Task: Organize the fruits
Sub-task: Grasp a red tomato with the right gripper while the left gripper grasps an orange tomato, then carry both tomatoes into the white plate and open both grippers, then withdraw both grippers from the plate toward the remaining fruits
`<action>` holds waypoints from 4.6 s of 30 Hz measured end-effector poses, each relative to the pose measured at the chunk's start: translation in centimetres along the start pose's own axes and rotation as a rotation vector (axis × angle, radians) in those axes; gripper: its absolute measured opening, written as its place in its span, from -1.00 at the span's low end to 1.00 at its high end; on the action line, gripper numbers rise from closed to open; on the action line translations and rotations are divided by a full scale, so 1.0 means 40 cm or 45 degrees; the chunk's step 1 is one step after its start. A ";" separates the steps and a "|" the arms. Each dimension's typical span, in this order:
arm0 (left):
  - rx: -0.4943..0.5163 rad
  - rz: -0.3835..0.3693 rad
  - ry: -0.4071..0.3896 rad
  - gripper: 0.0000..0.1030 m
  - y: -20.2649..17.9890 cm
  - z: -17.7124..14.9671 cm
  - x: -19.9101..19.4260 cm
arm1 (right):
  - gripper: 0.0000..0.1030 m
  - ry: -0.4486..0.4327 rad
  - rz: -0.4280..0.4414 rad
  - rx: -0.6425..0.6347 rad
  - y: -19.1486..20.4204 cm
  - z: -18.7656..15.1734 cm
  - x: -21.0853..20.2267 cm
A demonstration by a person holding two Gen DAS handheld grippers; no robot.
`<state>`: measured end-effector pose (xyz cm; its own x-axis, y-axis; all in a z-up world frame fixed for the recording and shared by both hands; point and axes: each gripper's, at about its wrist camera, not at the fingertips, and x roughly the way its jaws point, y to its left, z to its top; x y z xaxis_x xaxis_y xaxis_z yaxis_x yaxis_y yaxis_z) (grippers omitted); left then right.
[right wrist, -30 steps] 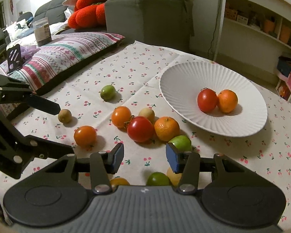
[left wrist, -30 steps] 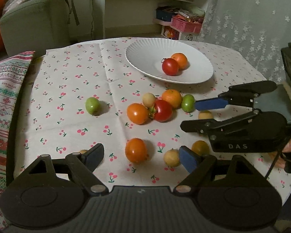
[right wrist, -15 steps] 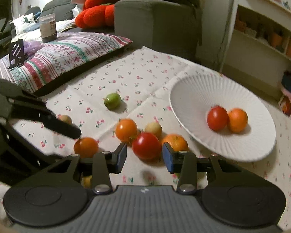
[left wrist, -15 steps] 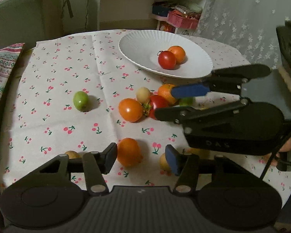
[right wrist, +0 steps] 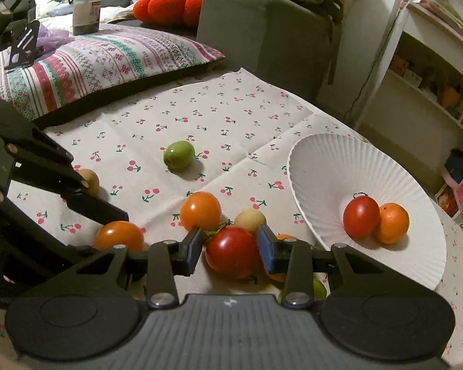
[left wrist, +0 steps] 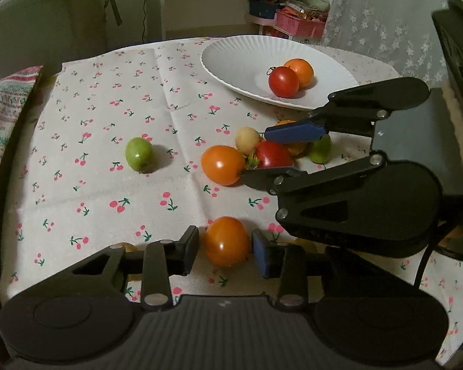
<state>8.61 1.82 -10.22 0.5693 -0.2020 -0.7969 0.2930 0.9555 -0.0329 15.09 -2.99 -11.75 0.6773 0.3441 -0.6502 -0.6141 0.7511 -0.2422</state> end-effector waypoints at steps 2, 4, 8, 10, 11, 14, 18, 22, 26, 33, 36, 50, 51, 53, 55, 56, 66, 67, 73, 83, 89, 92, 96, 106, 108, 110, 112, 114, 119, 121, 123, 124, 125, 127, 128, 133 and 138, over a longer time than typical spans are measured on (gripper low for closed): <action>0.003 0.009 -0.004 -0.74 0.001 0.002 0.000 | -0.34 0.014 0.012 0.008 0.001 -0.002 0.005; -0.007 0.000 -0.007 -0.74 0.009 0.003 0.001 | -0.34 0.013 0.014 0.022 0.003 -0.003 0.004; 0.002 0.014 -0.013 -0.75 0.010 0.003 0.000 | -0.35 0.023 0.059 0.086 -0.007 0.000 -0.003; 0.000 0.021 -0.019 -0.75 0.010 0.005 -0.004 | -0.35 0.025 0.072 0.120 -0.015 -0.001 -0.008; -0.003 0.022 -0.023 -0.75 0.010 0.007 -0.006 | -0.35 0.025 0.078 0.136 -0.020 -0.003 -0.012; -0.015 0.022 -0.036 -0.75 0.014 0.013 -0.018 | -0.35 0.020 0.100 0.178 -0.031 -0.003 -0.022; -0.024 0.026 -0.047 -0.75 0.016 0.018 -0.028 | -0.35 0.002 0.117 0.206 -0.043 -0.007 -0.040; -0.031 0.029 -0.059 -0.75 0.014 0.025 -0.042 | -0.35 -0.018 0.126 0.241 -0.058 -0.004 -0.063; -0.059 0.029 -0.097 -0.75 0.016 0.042 -0.070 | -0.35 -0.059 0.124 0.262 -0.072 -0.002 -0.092; -0.066 0.041 -0.140 -0.75 0.001 0.071 -0.096 | -0.35 -0.106 0.108 0.293 -0.104 0.000 -0.131; -0.061 0.053 -0.157 -0.75 -0.005 0.083 -0.105 | -0.35 -0.130 0.109 0.309 -0.114 0.000 -0.149; 0.097 0.058 -0.254 -0.75 -0.063 0.173 -0.088 | -0.35 -0.178 0.046 0.410 -0.184 -0.019 -0.176; 0.092 0.042 -0.254 -0.75 -0.065 0.180 -0.082 | -0.35 -0.186 0.035 0.422 -0.191 -0.019 -0.179; 0.095 0.019 -0.258 -0.75 -0.076 0.200 -0.068 | -0.35 -0.198 0.015 0.448 -0.207 -0.019 -0.180; 0.118 0.019 -0.262 -0.75 -0.090 0.217 -0.056 | -0.35 -0.206 -0.001 0.488 -0.225 -0.020 -0.181; 0.127 0.015 -0.263 -0.75 -0.098 0.225 -0.051 | -0.35 -0.211 -0.006 0.512 -0.235 -0.021 -0.182; 0.169 -0.043 -0.225 -0.75 -0.154 0.278 0.046 | -0.35 -0.172 0.001 0.837 -0.336 -0.061 -0.143; 0.179 -0.043 -0.223 -0.75 -0.158 0.282 0.054 | -0.35 -0.165 -0.006 0.856 -0.342 -0.065 -0.137; 0.169 -0.035 -0.177 -0.75 -0.165 0.289 0.112 | -0.35 -0.159 -0.039 0.856 -0.354 -0.076 -0.121; 0.128 -0.043 -0.140 -0.75 -0.145 0.293 0.145 | -0.35 -0.132 -0.025 0.866 -0.358 -0.070 -0.099; 0.132 -0.064 -0.146 -0.74 -0.145 0.289 0.147 | -0.35 -0.123 -0.033 0.853 -0.356 -0.074 -0.094; 0.124 -0.066 -0.148 -0.73 -0.142 0.285 0.146 | -0.34 -0.115 -0.024 0.867 -0.359 -0.078 -0.091; 0.112 -0.055 -0.151 -0.68 -0.145 0.281 0.147 | -0.29 -0.107 -0.021 0.840 -0.346 -0.078 -0.089; 0.032 -0.084 -0.166 -0.35 -0.101 0.287 0.088 | -0.25 -0.164 -0.082 0.853 -0.348 -0.097 -0.131; 0.002 -0.079 -0.168 -0.34 -0.088 0.288 0.069 | -0.25 -0.150 -0.092 0.820 -0.332 -0.103 -0.127; -0.011 -0.069 -0.179 -0.32 -0.078 0.287 0.045 | -0.25 -0.138 -0.080 0.788 -0.313 -0.105 -0.128; -0.014 -0.056 -0.194 -0.26 -0.072 0.280 0.022 | -0.25 -0.136 -0.054 0.756 -0.292 -0.103 -0.135; -0.016 -0.033 -0.197 -0.14 -0.069 0.269 0.006 | -0.16 -0.146 -0.036 0.714 -0.272 -0.096 -0.146; -0.040 0.031 -0.108 -0.06 -0.075 0.216 0.002 | 0.06 -0.155 -0.003 0.602 -0.225 -0.078 -0.164; -0.041 0.032 -0.091 -0.05 -0.075 0.200 -0.002 | 0.21 -0.147 0.017 0.588 -0.213 -0.078 -0.165; -0.024 0.081 -0.085 0.00 -0.077 0.185 -0.009 | 0.30 -0.139 0.033 0.568 -0.198 -0.082 -0.166; -0.025 0.111 -0.076 0.02 -0.077 0.177 -0.013 | 0.30 -0.132 0.038 0.551 -0.190 -0.084 -0.168; -0.035 0.129 -0.066 0.03 -0.074 0.168 -0.019 | 0.30 -0.126 0.044 0.533 -0.183 -0.085 -0.169; -0.081 0.115 -0.039 0.10 -0.072 0.147 -0.031 | 0.39 -0.108 0.052 0.506 -0.172 -0.086 -0.171; -0.104 0.094 -0.032 0.12 -0.071 0.139 -0.038 | 0.42 -0.092 0.052 0.497 -0.168 -0.085 -0.172; -0.101 0.125 -0.073 0.36 -0.070 0.111 -0.080 | 0.49 -0.096 0.059 0.416 -0.130 -0.079 -0.211; -0.076 0.171 -0.135 0.55 -0.068 0.100 -0.125 | 0.60 -0.147 0.051 0.364 -0.119 -0.073 -0.240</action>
<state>8.05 -0.64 -3.72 0.6788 -0.0904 -0.7288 0.1644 0.9859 0.0309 10.32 -11.51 -6.47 0.7068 0.4258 -0.5649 -0.5132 0.8583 0.0050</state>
